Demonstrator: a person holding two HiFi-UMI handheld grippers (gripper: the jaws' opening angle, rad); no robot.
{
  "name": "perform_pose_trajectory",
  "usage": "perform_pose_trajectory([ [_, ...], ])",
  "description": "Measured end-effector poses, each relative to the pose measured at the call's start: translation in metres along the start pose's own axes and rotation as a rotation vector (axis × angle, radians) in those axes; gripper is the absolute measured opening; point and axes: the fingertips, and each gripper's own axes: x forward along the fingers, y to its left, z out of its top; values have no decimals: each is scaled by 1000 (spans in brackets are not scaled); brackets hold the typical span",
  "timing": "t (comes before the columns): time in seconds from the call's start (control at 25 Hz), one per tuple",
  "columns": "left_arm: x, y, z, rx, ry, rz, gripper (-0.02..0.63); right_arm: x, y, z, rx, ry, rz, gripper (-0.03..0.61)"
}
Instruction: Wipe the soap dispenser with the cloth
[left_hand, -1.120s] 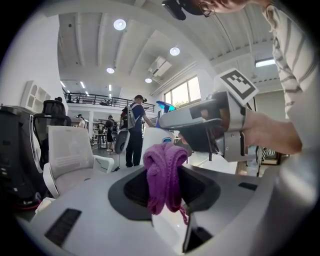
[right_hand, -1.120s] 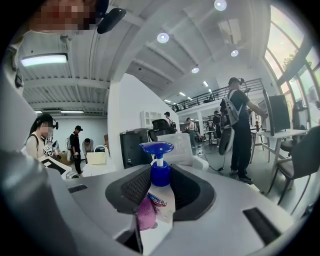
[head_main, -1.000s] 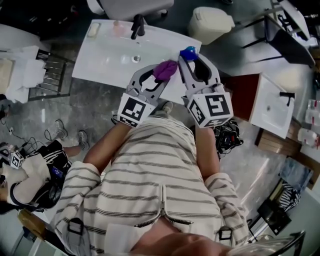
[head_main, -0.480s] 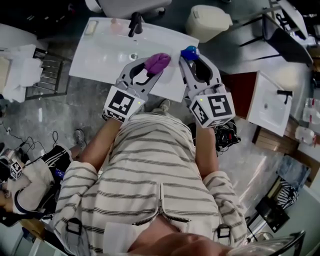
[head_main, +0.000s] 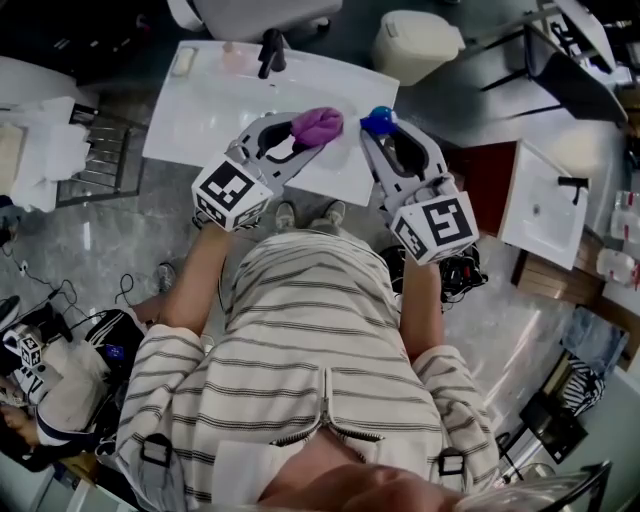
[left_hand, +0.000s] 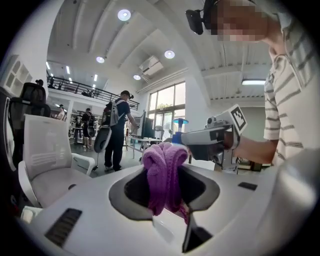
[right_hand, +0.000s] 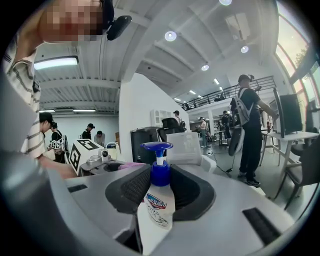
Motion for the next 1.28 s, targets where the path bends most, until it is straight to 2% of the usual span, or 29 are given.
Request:
perform_pose_trajectory([
  [0.36, 6, 3, -6, 99, 49, -120, 132, 0, 9, -5, -2, 5, 54, 135],
  [0.56, 6, -1, -11, 131, 72, -266, 130, 0, 18, -5, -16, 10, 123, 135],
  [1.0, 0, -10, -14, 118, 73, -497, 130, -2, 40, -6, -8, 3, 230, 135],
  [1.28, 7, -13, -11, 117, 69, -534, 130, -5, 46, -3, 2, -14, 255, 135],
])
